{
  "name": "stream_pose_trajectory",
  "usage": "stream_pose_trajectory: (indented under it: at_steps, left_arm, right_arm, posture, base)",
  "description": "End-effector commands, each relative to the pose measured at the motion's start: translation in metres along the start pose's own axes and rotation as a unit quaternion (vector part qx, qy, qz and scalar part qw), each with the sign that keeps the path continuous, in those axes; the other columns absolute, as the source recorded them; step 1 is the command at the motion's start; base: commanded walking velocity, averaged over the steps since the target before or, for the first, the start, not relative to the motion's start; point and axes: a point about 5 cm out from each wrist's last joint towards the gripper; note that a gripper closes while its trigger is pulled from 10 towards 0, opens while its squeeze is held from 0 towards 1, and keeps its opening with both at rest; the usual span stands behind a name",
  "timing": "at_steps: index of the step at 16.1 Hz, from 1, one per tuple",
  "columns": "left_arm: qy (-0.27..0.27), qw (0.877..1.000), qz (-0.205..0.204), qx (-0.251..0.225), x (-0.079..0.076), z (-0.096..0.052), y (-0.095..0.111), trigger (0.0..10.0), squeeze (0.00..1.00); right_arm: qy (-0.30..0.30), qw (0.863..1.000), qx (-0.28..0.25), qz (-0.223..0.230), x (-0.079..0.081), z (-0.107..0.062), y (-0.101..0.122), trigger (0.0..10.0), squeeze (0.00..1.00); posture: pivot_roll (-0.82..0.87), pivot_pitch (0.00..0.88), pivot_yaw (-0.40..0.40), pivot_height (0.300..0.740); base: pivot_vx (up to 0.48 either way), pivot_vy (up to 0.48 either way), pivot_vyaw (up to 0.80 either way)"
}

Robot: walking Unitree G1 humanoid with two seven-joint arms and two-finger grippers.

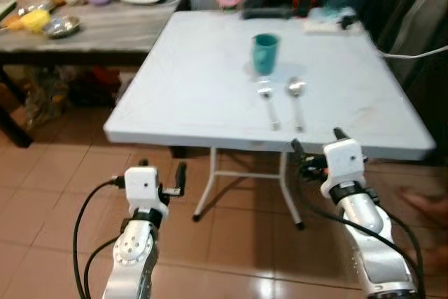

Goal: Setting the table

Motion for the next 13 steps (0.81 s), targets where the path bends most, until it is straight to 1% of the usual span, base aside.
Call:
stream_pose_trajectory:
  at_steps: [1,6,13]
  left_arm:
    - [0.016,1.0,0.005,0.011,0.0102,-0.005,-0.0052,10.0,0.0]
    - [-0.007,1.0,-0.01,-0.001,0.0068,-0.0054,-0.0031,10.0,0.0]
    - [-0.026,1.0,-0.014,-0.005,0.0037,-0.0068,-0.0027,10.0,0.0]
  right_arm:
    - [0.01,1.0,-0.002,0.005,0.0078,0.001,0.0007,10.0,0.0]
    - [0.012,1.0,-0.004,0.004,0.0082,0.0042,0.001,10.0,0.0]
    - [0.012,1.0,-0.005,0.005,0.0096,0.0055,0.0008,10.0,0.0]
  posture:
    - [-0.18,0.091,0.072,0.74]
    - [-0.18,0.088,0.068,0.74]
    - [-0.18,0.087,0.074,0.74]
  base:
    - [0.0,0.0,0.0]
    - [0.0,0.0,0.0]
    - [0.407,0.0,0.0]
Point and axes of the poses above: a point about 5 cm out from each wrist's last joint towards the gripper, its own z axis pointing out of the wrist towards the gripper, its own y axis along the axis of the wrist's last joint, x = y × z, and after that the axes turned 5 degrees about z, right-handed
